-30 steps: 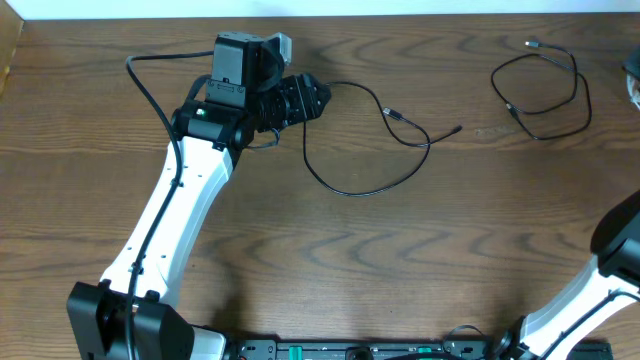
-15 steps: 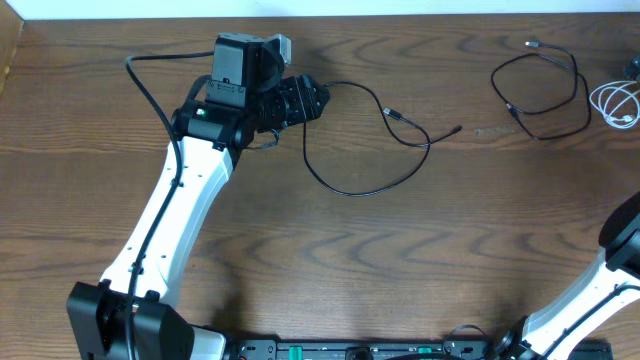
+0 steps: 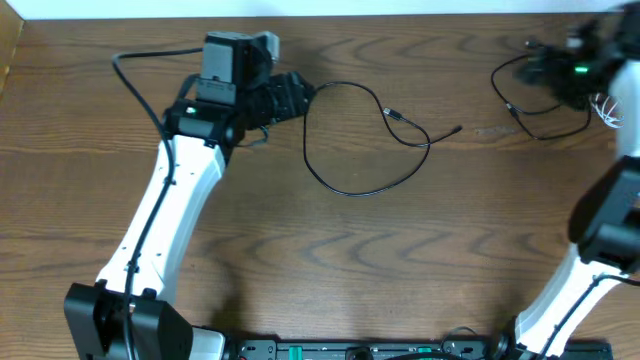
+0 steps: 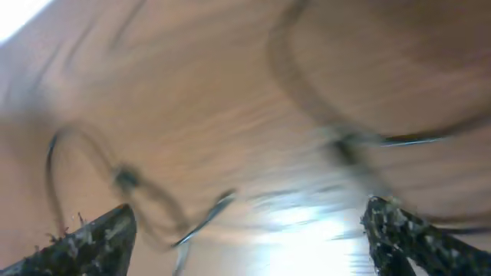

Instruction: Untangle cables

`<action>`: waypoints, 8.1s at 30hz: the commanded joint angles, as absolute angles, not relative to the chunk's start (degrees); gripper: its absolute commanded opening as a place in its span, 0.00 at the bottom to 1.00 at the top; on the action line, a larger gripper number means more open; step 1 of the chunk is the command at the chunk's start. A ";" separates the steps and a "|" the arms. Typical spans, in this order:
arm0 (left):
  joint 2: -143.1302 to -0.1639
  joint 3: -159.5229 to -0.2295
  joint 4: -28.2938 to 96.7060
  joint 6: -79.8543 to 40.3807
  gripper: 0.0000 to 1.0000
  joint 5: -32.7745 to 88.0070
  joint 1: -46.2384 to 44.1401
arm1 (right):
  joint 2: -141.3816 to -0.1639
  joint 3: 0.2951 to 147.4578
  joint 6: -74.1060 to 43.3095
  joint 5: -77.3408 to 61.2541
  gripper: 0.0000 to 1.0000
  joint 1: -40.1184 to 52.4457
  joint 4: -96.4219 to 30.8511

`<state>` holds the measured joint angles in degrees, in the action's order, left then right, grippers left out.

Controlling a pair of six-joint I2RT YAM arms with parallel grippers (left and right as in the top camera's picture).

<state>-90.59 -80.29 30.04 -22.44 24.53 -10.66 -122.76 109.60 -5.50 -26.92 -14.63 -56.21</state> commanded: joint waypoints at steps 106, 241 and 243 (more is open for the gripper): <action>-91.00 -80.84 41.52 -16.51 0.59 26.96 -0.93 | -126.80 95.88 31.03 -23.99 0.75 22.50 -60.29; -94.00 -80.73 27.07 -49.06 0.82 42.87 -0.34 | -126.85 139.87 -1.08 -44.12 0.01 25.82 -65.28; -94.21 -80.73 23.75 -52.82 0.82 42.87 -1.37 | -126.85 140.70 -2.28 -44.12 0.01 25.87 -64.27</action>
